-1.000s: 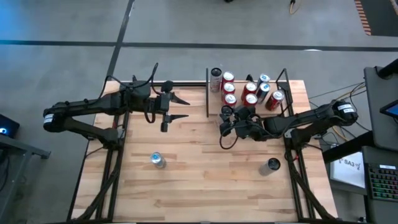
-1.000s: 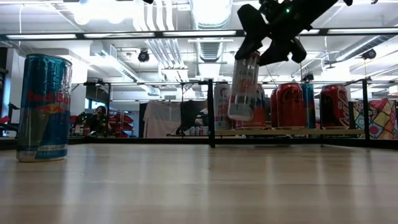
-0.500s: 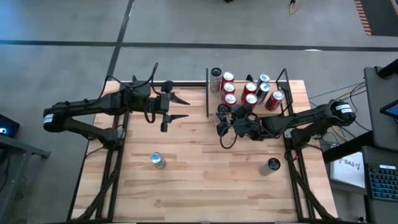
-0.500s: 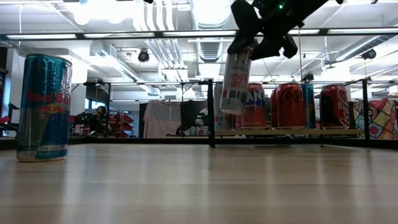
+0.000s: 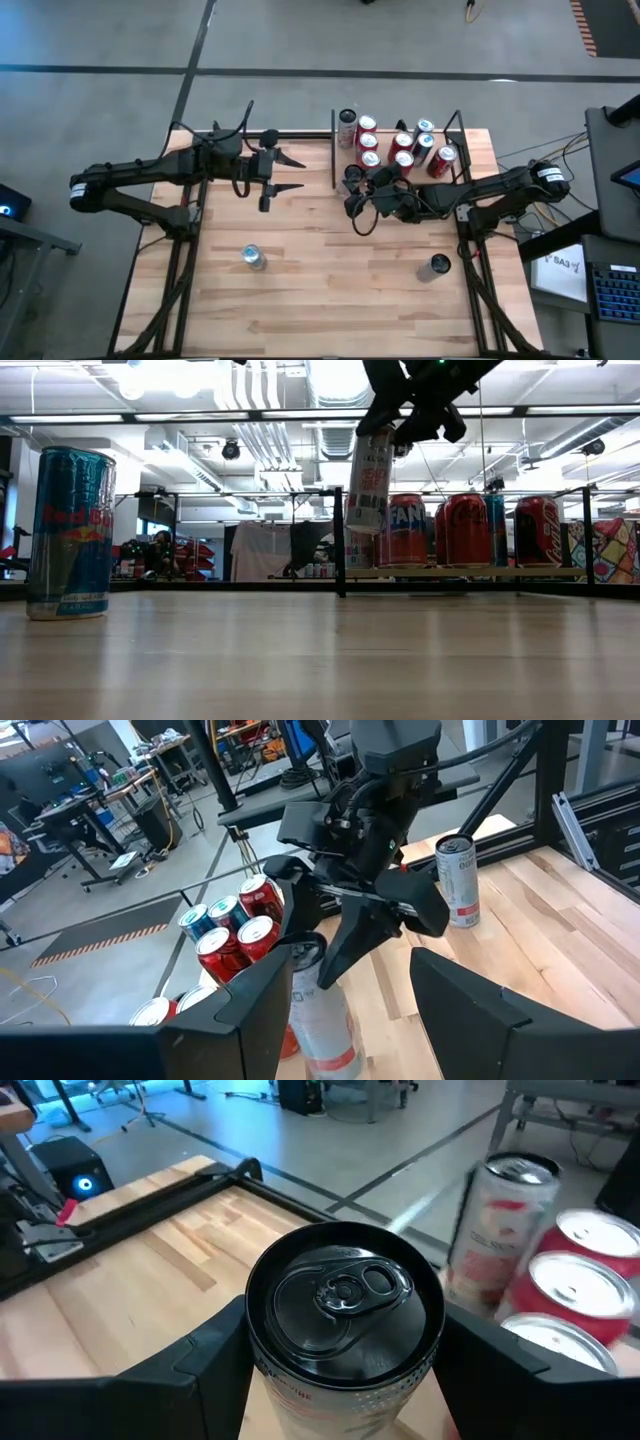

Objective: Place canned beverage on shelf
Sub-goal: Put the left white soda can on the shelf aligned with the other white soda can

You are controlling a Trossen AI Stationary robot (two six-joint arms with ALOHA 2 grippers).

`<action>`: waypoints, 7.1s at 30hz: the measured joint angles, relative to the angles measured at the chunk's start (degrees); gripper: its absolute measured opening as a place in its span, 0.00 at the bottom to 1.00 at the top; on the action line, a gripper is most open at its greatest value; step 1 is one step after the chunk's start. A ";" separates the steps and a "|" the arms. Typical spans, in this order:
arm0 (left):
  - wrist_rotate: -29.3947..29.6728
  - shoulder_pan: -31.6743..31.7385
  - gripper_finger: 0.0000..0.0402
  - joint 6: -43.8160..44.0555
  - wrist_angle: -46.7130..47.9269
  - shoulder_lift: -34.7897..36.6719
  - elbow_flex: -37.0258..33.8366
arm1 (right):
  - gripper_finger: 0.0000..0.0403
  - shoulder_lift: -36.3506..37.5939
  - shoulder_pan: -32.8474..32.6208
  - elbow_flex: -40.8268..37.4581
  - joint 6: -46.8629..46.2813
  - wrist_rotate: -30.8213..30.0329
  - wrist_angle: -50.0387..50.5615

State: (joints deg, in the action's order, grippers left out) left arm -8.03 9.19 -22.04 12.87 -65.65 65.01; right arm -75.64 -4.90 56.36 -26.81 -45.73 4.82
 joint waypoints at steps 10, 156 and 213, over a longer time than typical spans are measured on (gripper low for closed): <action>-0.02 0.00 0.47 0.07 0.13 0.00 0.00 | 0.61 -6.58 1.66 8.70 -0.89 0.69 10.25; -0.04 0.02 0.47 9.07 0.01 0.06 -3.80 | 0.03 -9.90 10.10 30.79 31.05 27.89 51.43; 10.41 0.28 0.47 2.99 -3.11 -2.84 -3.80 | 0.02 -10.07 24.70 26.97 46.67 44.22 38.77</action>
State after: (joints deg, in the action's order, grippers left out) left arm 2.38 9.47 -19.05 9.76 -68.49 61.21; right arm -85.71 19.80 83.33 19.86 -1.51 43.59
